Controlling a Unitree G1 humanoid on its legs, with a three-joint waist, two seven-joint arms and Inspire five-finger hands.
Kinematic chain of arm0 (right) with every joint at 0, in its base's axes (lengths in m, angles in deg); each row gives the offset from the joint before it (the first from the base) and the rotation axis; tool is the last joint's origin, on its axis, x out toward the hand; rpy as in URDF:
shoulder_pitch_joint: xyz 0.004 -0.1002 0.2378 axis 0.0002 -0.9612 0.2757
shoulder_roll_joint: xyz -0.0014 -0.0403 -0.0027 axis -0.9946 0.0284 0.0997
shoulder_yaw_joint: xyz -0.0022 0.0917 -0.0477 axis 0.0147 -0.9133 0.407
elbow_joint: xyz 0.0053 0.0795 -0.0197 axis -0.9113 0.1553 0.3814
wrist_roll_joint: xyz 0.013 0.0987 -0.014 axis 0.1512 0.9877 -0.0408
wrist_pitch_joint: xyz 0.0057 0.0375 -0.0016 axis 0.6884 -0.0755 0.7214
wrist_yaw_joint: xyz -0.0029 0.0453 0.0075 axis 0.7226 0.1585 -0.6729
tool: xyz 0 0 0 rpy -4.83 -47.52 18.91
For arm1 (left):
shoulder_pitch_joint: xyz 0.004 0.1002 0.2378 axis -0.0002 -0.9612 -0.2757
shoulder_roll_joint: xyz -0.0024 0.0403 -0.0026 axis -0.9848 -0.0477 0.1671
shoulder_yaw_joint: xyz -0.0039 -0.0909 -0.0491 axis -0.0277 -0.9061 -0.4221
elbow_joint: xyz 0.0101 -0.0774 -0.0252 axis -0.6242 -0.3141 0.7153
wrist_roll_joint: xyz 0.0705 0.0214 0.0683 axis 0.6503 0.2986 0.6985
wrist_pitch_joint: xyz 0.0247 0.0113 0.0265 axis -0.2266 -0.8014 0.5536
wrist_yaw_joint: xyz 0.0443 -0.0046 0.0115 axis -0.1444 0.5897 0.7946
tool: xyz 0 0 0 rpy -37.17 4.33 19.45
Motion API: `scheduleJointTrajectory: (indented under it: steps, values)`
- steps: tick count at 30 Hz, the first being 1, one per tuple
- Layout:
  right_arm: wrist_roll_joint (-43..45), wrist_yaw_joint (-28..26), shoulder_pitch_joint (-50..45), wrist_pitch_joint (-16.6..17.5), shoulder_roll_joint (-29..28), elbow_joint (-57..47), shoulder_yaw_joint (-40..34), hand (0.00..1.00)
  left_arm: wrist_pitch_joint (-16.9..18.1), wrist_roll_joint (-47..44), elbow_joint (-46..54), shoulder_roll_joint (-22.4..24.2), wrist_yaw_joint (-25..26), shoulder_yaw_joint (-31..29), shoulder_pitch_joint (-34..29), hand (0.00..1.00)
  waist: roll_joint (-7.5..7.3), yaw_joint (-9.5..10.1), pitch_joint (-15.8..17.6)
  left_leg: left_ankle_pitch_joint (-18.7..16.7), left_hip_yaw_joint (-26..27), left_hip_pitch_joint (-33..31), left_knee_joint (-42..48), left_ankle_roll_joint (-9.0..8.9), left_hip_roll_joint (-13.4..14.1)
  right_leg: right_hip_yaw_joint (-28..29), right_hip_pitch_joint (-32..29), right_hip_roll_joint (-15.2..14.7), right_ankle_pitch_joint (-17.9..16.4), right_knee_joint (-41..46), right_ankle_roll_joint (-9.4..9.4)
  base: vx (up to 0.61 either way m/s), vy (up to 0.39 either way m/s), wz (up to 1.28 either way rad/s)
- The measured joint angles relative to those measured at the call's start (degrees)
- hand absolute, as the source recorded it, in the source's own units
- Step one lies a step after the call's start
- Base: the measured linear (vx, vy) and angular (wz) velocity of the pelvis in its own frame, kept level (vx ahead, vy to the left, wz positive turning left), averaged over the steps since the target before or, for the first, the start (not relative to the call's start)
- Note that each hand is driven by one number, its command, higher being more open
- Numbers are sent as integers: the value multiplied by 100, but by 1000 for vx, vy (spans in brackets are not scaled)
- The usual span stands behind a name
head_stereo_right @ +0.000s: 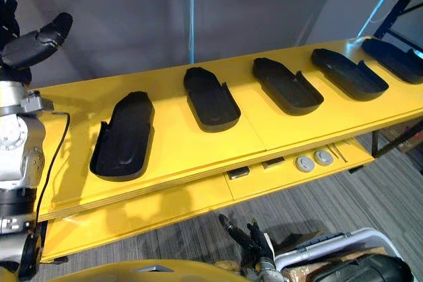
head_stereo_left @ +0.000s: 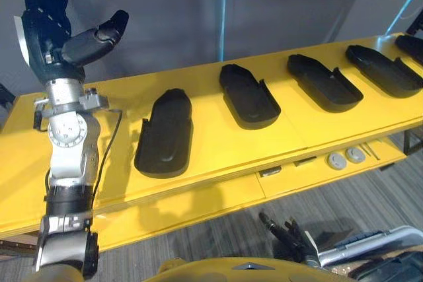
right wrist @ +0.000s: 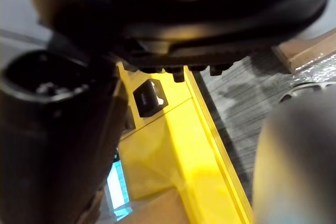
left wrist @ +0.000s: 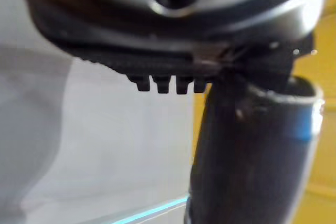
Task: Walk over and take three plastic housings, then place them on the shelf
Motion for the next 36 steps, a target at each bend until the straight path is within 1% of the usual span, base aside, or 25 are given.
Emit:
scheduleJointTrajectory:
  steps: [1,2,4,5,6,7,8,10,11,12,14,16,17,18,19,21,23,24,27,29,31,32,33,35,36]
  values:
    - [1,29,-4,-55,-38,6,-56,100,66,66,377,86,-73,-110,-338,100,10,30,-27,50,-64,46,-98,11,-23,-89,47,-40,10,2,-12,5,24,29]
    - [0,41,-16,-83,-46,15,-86,100,83,320,566,143,-55,-188,-508,100,19,46,-32,73,-86,79,-150,22,-24,-104,74,-42,24,2,-23,-9,24,26]
    - [-13,75,-28,-166,-93,85,-226,100,322,1534,1008,214,125,-444,-1049,100,36,166,-125,116,-158,92,-256,37,-41,-228,104,-48,75,0,-59,-34,16,17]
    - [-19,91,-29,-167,-99,95,-245,100,351,1718,1066,214,151,-493,-1125,100,32,177,-146,122,-171,88,-272,42,-53,-249,105,-48,76,-1,-59,-63,9,20]
    - [-75,142,-23,-183,-135,124,-268,100,523,2245,1191,215,260,-708,-1397,100,48,205,-196,156,-247,85,-373,61,-107,-301,119,-67,79,-10,-54,-54,7,22]
    - [-85,163,-25,-190,-139,124,-270,100,594,2378,1240,227,302,-799,-1529,100,63,204,-218,174,-267,85,-432,90,-131,-335,126,-86,82,-21,-48,-64,35,31]
    - [-98,189,-29,-232,-140,133,-271,100,761,2533,1394,317,368,-1013,-1873,100,67,219,-279,209,-317,92,-556,111,-196,-406,136,-129,102,-61,-16,-39,41,22]
    - [-97,219,-16,-268,-139,166,-291,100,903,2528,1549,554,376,-1133,-2201,100,78,304,-292,254,-326,103,-623,141,-236,-422,139,-152,116,-78,2,-42,38,14]
    - [-98,239,11,-282,-140,260,-342,100,996,2520,1651,806,370,-1150,-2512,100,74,362,-298,306,-381,108,-689,164,-274,-455,155,-171,124,-97,14,-48,32,14]
    - [-98,253,21,-283,-145,286,-379,100,1028,2504,1662,912,351,-1153,-2640,100,73,369,-298,337,-416,109,-725,176,-293,-498,169,-180,124,-108,15,-56,28,29]
    - [-96,286,89,-285,-153,388,-502,100,1050,2457,1656,1374,193,-1151,-3111,100,85,398,-294,488,-508,102,-903,196,-344,-629,190,-189,121,-168,15,-47,6,29]
    - [-96,305,192,-290,-150,525,-552,100,1049,2346,1635,1626,10,-1102,-3347,100,84,417,-278,553,-580,66,-937,205,-350,-708,182,-185,117,-169,15,-36,-2,18]
    - [-96,318,221,-291,-149,574,-574,100,1049,2003,1610,1758,-249,-1013,-3460,100,90,468,-264,570,-592,64,-937,202,-357,-711,184,-182,96,-170,-14,-40,4,13]
    - [-88,342,273,-284,-152,631,-610,100,1042,1475,1522,1918,-756,-908,-3616,100,98,502,-257,586,-613,55,-938,204,-379,-719,189,-175,87,-171,-8,-37,7,9]
    - [-81,344,347,-287,-144,726,-610,100,1039,1274,1406,1976,-1019,-805,-3709,100,102,512,-254,602,-639,39,-938,199,-381,-739,189,-175,70,-173,-1,-32,5,11]
    - [-72,333,543,-290,-145,910,-607,100,888,1185,1067,1978,-1657,-462,-3871,100,117,537,-236,654,-699,-56,-938,192,-374,-792,132,-161,72,-178,2,-37,-11,13]
    - [-83,304,680,-291,-163,1012,-598,100,763,1217,825,1976,-1972,-231,-3868,100,101,547,-191,693,-713,-112,-938,181,-366,-801,95,-149,90,-183,25,-22,-5,7]
    - [-96,283,714,-291,-171,1018,-597,100,717,1223,750,1975,-2076,-182,-3860,100,107,545,-143,714,-730,-110,-938,165,-365,-813,99,-146,93,-184,31,-5,-6,9]
    - [-96,262,813,-291,-189,1018,-604,100,573,1381,253,1869,-2435,-100,-3832,100,118,502,-12,768,-781,-118,-939,199,-366,-865,110,-141,92,-187,30,20,-5,7]
    - [-97,252,841,-292,-189,1018,-614,100,396,1371,62,1714,-2620,-73,-3808,100,135,501,40,772,-789,-116,-939,195,-363,-879,113,-138,92,-188,31,39,-4,2]
    - [-98,195,852,-295,-186,1018,-679,100,33,1240,-42,1406,-2987,38,-3792,100,142,504,62,778,-789,-116,-940,188,-365,-891,114,-133,100,-229,43,35,-5,1]
    - [-98,184,856,-297,-185,1018,-695,100,-60,1154,-74,1327,-3057,75,-3792,100,144,500,63,776,-788,-115,-940,186,-367,-894,117,-130,107,-263,55,0,0,0]
    - [-98,166,865,-299,-178,1017,-704,100,-248,1115,-111,1174,-3156,121,-3783,100,152,493,67,769,-782,-113,-940,178,-368,-892,121,-128,115,-280,68,0,0,0]
    - [-99,153,868,-300,-169,1017,-704,100,-430,1077,-242,969,-3251,128,-3724,100,162,481,73,760,-766,-108,-940,166,-366,-887,130,-123,126,-309,84,35,-2,-3]
    - [-100,149,857,-308,-161,1017,-704,100,-529,886,-368,860,-3285,126,-3663,100,165,481,75,751,-750,-99,-941,154,-365,-882,153,-114,137,-359,97,32,-2,-6]
